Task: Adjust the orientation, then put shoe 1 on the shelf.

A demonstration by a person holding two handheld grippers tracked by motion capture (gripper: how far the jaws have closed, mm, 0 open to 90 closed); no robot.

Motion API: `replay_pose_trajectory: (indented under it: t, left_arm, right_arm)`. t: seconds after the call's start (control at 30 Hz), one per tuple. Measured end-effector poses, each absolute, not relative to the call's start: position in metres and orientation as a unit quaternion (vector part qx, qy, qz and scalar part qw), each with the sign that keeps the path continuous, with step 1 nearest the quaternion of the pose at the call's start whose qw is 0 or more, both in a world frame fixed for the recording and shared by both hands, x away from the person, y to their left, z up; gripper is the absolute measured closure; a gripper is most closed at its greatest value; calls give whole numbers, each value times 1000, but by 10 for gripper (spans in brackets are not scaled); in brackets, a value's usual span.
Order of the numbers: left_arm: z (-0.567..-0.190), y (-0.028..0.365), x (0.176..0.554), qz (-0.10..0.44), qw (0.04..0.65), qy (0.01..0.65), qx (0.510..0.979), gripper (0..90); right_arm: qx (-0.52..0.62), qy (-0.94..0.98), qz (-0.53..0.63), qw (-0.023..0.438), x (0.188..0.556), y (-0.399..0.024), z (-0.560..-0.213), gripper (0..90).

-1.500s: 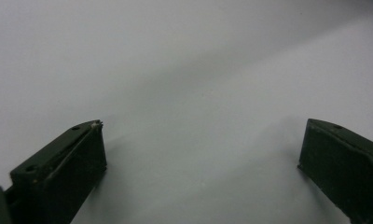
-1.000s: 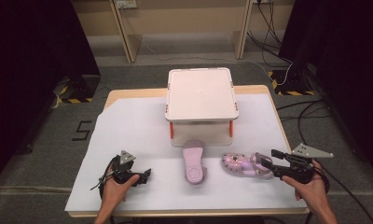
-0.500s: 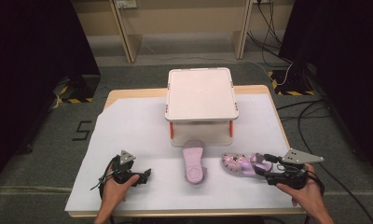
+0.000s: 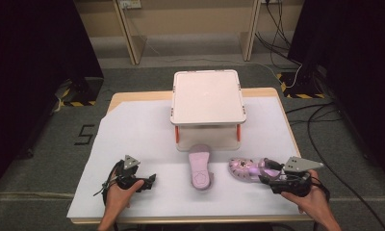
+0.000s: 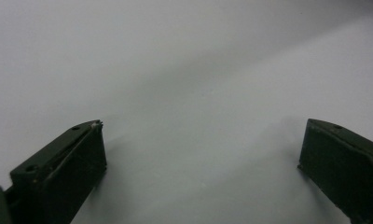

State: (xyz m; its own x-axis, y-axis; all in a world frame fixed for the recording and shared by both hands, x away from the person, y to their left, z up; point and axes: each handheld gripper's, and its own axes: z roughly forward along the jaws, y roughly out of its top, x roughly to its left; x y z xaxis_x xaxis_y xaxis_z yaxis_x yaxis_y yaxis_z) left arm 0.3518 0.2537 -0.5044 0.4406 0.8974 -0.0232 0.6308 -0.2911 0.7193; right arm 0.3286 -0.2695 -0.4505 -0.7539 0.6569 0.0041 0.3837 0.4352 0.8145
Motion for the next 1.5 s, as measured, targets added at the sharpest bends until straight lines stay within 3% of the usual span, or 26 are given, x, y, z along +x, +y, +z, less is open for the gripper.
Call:
replay_pose_trajectory:
  t: [0.07,0.23,0.33,0.53,0.77,0.9,1.03,1.37,1.5]
  left_arm:
    - [-504,254,352,198,338,491,779,0]
    - [-504,254,352,198,338,491,779,0]
    - [-504,254,352,197,338,491,778,0]
    - [-504,254,352,198,338,491,778,0]
    - [-504,254,352,198,338,491,778,0]
    - [-504,254,352,197,338,491,778,0]
    - [-504,254,352,198,338,491,778,0]
    - [-504,254,352,198,338,491,779,0]
    - [-504,254,352,198,337,491,779,0]
  right_arm:
    - [301,839,423,160,329,-266,-453,450]
    - [295,851,407,150,331,-257,-458,684]
    - [327,837,419,132,329,-255,-455,748]
    - [370,815,439,82,319,-237,-453,628]
    - [354,831,419,86,306,-226,-445,489]
    - [340,827,433,115,296,-234,-435,491]
    - [325,820,438,174,294,-241,-427,496]
    - [273,855,389,208,311,-237,-442,462]
    - [254,860,393,201,321,-231,-448,504]
